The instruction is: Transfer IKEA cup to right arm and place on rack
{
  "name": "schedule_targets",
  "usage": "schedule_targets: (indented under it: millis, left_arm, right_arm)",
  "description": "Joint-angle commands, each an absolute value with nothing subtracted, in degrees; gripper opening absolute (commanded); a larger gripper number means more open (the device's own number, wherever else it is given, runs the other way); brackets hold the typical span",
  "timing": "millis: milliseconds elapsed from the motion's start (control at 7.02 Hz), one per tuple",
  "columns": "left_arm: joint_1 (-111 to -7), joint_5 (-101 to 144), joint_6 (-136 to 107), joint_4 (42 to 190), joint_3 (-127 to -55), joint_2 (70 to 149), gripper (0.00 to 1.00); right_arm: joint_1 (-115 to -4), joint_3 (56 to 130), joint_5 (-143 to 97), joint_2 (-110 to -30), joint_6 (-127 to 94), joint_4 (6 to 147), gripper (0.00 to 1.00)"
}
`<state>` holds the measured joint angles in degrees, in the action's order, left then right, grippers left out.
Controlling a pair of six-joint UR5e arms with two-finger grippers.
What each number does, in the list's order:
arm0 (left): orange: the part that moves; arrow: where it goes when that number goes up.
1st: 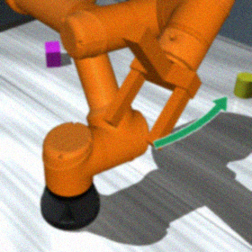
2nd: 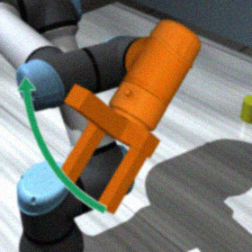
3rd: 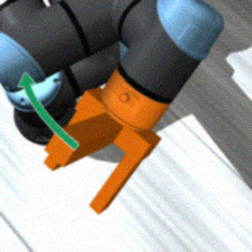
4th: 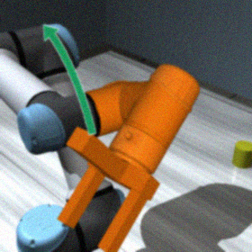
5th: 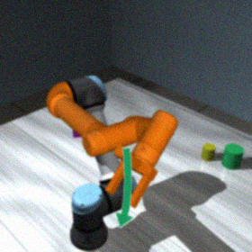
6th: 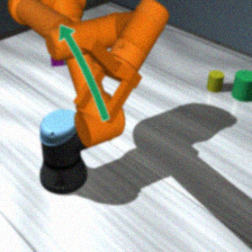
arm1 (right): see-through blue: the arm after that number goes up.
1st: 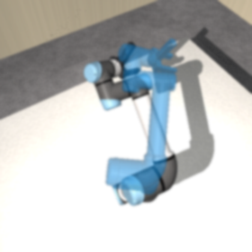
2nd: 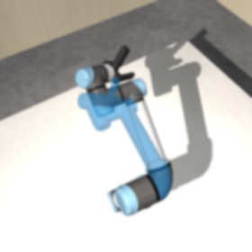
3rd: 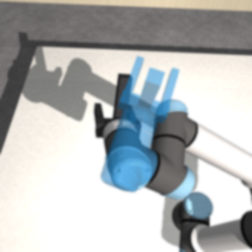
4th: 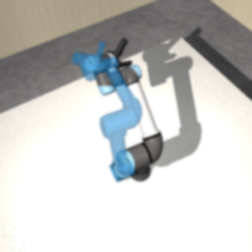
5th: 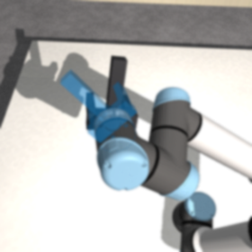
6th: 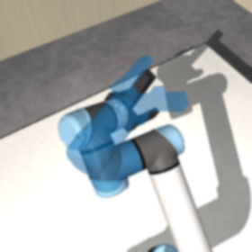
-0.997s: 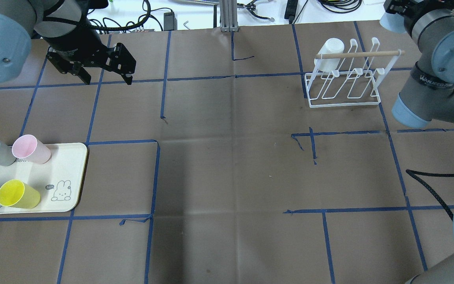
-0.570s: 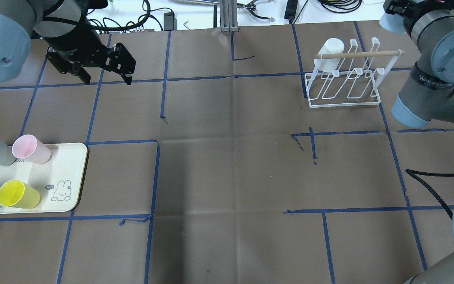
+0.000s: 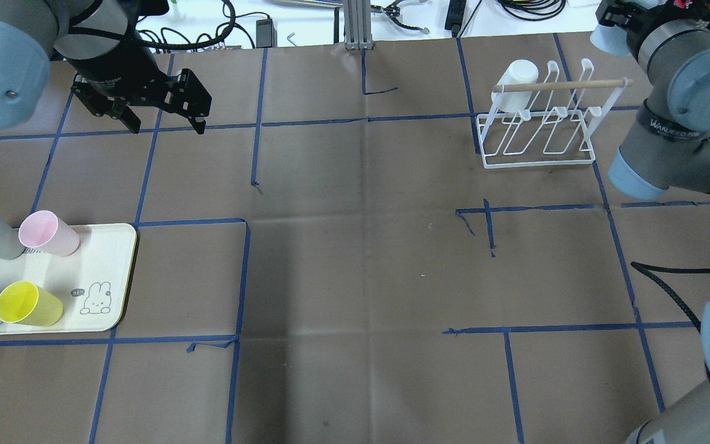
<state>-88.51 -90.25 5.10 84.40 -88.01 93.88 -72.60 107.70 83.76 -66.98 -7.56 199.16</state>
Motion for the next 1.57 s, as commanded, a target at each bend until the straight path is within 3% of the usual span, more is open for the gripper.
schedule_targets:
  millis: [0,1424]
  left_arm:
    - [-88.51,-90.35,5.1,84.38,-87.98,94.39,0.99]
    - [-88.51,-90.53,5.1,84.2,-88.07,94.31,0.99]
  right_arm:
    - [-72.6,107.4,83.76,-65.83,-7.56,199.86,0.09]
    - [-72.51,104.68,84.02,-59.33,-7.56,203.64,0.09]
